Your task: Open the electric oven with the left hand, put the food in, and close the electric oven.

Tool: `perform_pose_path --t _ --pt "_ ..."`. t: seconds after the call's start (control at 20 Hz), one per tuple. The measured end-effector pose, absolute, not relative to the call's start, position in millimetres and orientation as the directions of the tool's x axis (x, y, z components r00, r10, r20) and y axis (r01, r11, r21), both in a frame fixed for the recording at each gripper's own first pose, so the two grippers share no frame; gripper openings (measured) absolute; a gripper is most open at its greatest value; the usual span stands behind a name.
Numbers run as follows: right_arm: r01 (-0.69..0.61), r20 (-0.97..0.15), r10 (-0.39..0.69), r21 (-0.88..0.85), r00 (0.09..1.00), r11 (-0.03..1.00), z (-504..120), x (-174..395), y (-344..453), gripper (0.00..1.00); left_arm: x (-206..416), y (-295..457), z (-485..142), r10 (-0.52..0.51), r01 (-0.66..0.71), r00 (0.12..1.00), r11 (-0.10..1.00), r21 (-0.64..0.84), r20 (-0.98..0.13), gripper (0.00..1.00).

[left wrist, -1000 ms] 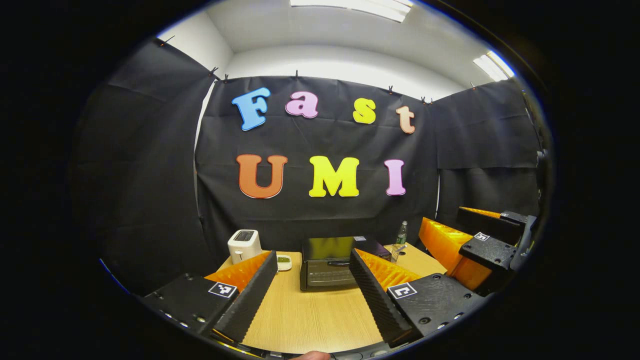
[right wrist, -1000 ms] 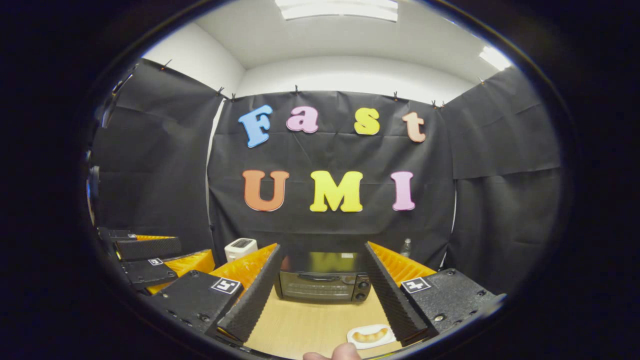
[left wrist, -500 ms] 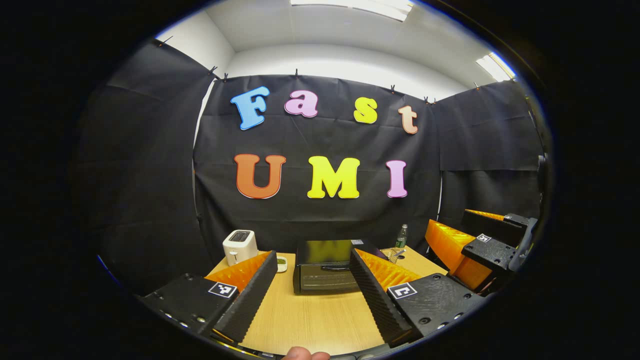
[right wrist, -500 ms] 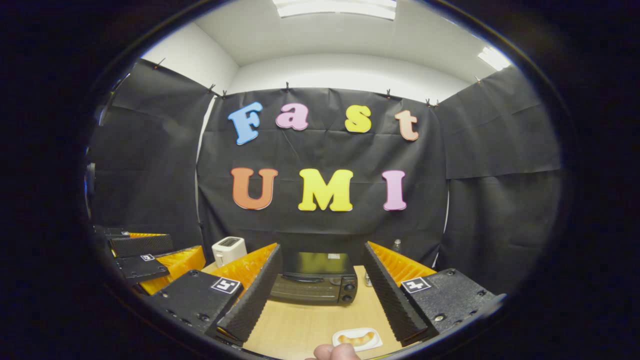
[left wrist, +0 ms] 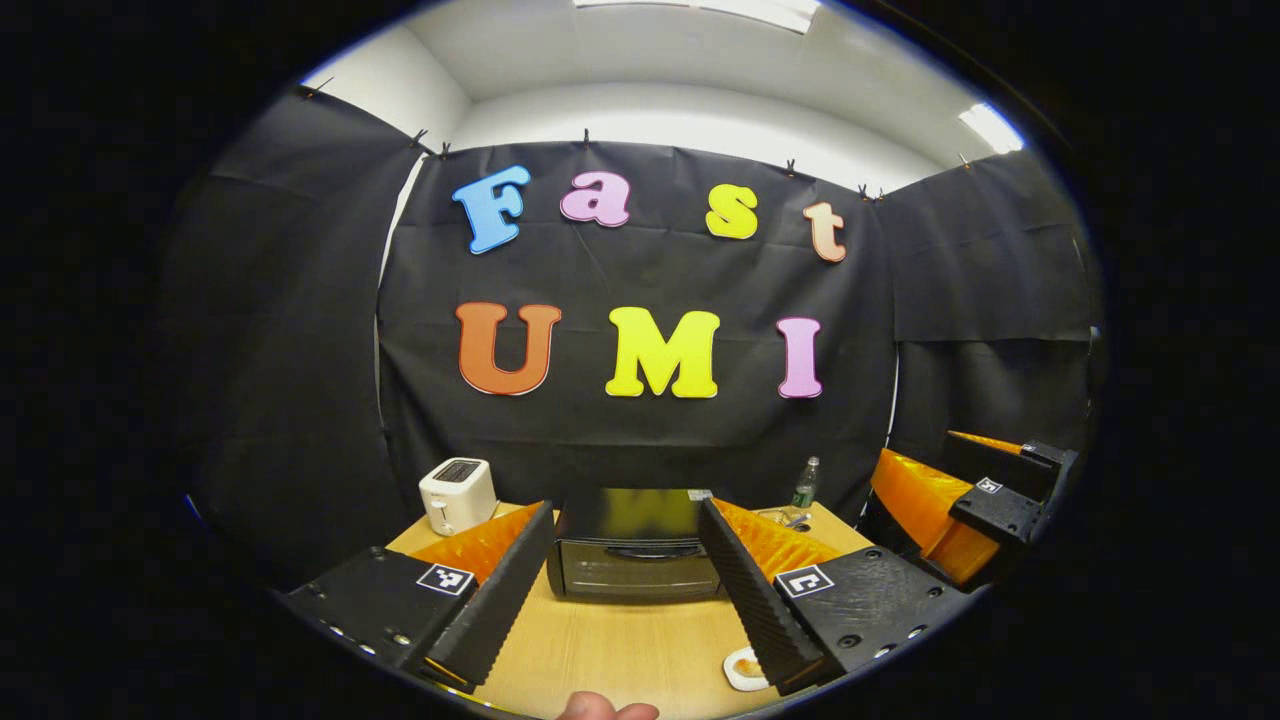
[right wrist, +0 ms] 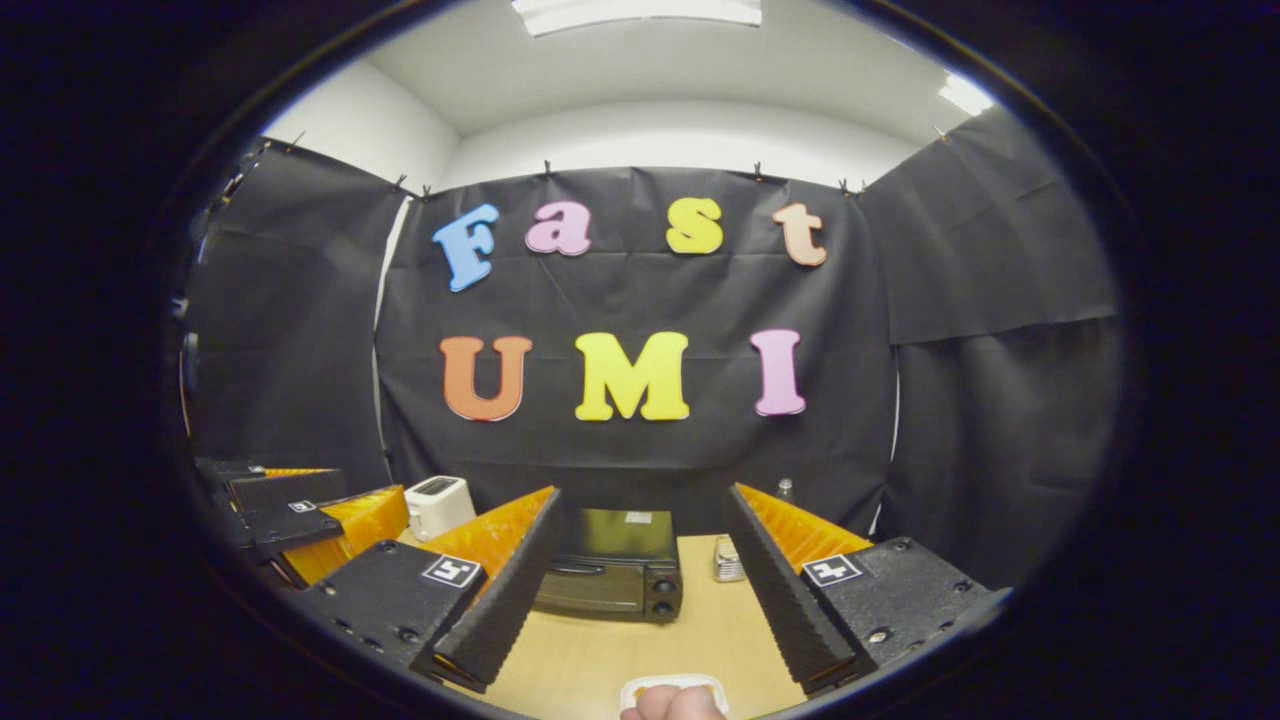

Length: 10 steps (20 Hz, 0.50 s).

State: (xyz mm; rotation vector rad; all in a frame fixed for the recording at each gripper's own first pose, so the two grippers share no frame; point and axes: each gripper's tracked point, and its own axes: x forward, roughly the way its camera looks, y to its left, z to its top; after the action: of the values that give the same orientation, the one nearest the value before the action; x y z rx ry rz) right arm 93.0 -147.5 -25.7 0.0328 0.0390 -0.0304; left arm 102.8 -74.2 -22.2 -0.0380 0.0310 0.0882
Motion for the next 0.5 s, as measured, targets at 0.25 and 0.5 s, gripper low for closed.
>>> perform_pose_path --t 0.25,0.5 --pt "0.094 -0.088 -0.09 0.039 0.992 0.995 -54 117 -224 1.0 148 -115 -71 0.088 -0.094 0.988 0.995 -0.04 -0.125 0.94" --pt "0.124 -0.136 -0.119 0.027 0.984 0.992 -86 140 -281 1.0 202 -128 -109 0.07 -0.076 0.982 0.997 -0.025 -0.177 0.94"
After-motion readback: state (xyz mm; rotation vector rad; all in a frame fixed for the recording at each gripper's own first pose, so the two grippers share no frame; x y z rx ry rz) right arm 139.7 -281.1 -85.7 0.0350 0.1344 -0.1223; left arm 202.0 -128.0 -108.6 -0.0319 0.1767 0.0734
